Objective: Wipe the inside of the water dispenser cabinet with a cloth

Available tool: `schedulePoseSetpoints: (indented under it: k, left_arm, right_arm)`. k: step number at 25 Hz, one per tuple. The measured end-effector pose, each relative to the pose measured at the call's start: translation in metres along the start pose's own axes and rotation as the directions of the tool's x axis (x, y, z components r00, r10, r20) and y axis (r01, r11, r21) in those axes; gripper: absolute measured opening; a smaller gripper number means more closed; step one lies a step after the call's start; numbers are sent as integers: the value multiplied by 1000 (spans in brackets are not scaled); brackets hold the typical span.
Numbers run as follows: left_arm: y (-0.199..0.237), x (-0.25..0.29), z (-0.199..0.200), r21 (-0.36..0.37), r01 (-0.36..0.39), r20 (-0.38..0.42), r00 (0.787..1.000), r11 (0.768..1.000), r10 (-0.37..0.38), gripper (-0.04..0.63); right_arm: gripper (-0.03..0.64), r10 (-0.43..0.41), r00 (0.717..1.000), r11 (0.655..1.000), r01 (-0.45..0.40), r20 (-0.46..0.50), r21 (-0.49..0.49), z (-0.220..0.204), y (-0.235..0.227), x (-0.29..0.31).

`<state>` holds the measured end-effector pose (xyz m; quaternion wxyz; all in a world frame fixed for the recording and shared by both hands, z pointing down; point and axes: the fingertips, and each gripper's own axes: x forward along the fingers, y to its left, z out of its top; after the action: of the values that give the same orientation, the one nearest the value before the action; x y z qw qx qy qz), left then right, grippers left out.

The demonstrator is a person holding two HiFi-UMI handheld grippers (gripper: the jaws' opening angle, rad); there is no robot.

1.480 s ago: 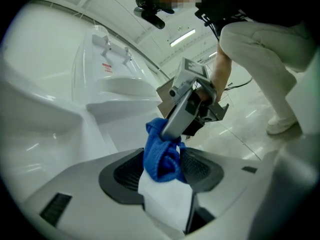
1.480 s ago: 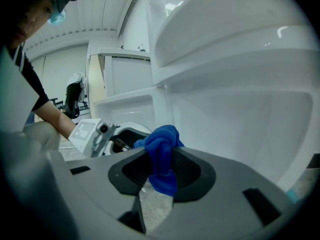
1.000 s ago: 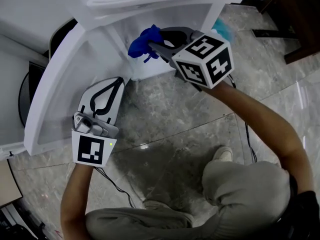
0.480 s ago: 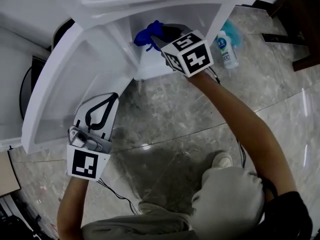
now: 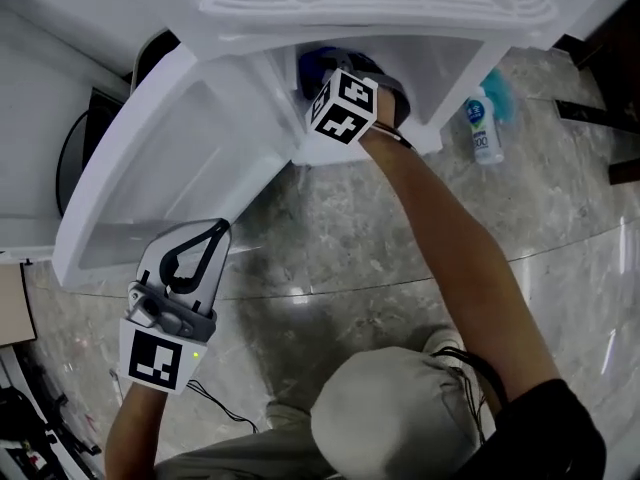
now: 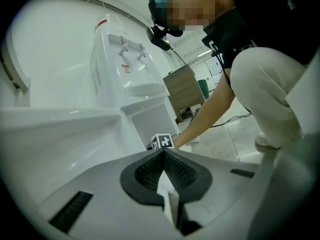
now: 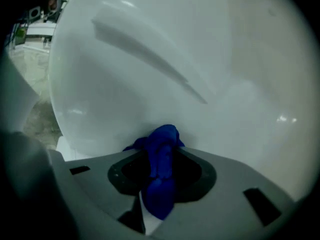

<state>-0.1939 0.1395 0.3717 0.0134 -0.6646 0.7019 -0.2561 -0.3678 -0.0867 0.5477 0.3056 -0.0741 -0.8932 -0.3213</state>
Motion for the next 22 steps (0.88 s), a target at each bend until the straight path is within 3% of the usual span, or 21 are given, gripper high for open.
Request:
schedulePoseSetpoints:
  k: [3,8,13,22]
  left_arm:
    - [-4,-7,3,18,-9,-14,1000,1000,9,6]
    - [-9,-7,5,24,5,-19,1000,1000,-5,6]
    - [-8,-1,2,-36,-13,13,1000,999,13,6]
    - [-6,-7,1,-39,-11,2,1000,999,11,6]
  right_arm:
    - [106,12,1000,999,-12,-19,-51,3,-8,13]
    - [106,-31,998,999,30,46,19,3,-5,1]
    - [107,5,996,990,8,89,-144,1,23,-20]
    - [107,7,998,1000,-6,56,-18,5,-8,9]
